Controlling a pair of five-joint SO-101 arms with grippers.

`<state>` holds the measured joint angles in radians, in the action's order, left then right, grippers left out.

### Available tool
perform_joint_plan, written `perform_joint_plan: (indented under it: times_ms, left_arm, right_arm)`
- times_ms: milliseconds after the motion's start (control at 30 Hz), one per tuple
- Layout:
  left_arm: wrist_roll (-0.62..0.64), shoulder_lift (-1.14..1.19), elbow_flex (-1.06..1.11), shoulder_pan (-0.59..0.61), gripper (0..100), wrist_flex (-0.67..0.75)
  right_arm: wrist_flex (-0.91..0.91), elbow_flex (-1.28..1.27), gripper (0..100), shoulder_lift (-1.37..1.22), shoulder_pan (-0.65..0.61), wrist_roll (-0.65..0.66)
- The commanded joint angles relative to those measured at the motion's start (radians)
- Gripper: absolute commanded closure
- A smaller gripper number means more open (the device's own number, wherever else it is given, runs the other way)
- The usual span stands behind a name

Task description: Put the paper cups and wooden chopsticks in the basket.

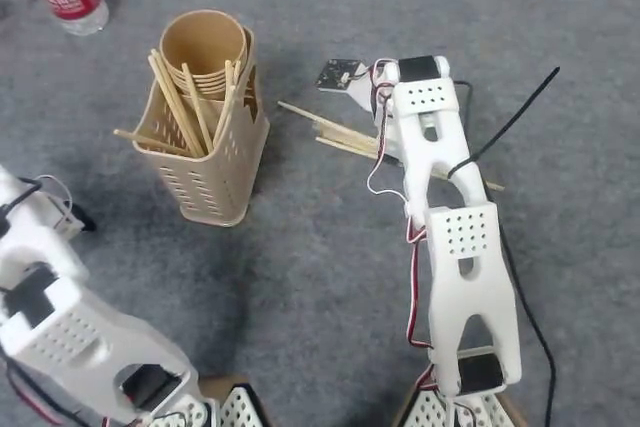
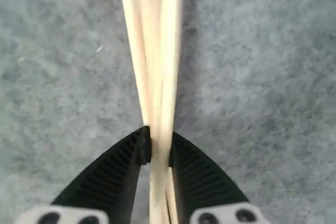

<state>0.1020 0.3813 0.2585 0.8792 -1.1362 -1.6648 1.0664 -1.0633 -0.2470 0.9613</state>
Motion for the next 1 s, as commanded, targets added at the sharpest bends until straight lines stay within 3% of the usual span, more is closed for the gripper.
perform_joint_plan:
  times_ms: [0,533,700,967]
  left_arm:
    - [0.0,0.008,0.016,-0.015,73,0.0]
    - [0.0,0.011,0.016,-0.014,73,0.0]
    - [0.0,0.011,0.016,-0.014,73,0.0]
    - [0.0,0.011,0.016,-0.014,73,0.0]
  right_arm:
    - [-0.051,0.021,99.1,0.116,0.019,0.011]
    - [-0.127,0.017,99.1,0.435,0.036,0.003]
    - [-0.127,0.014,99.1,0.601,0.031,-0.094]
    - [-0.124,0.014,99.1,0.877,-0.097,-0.201]
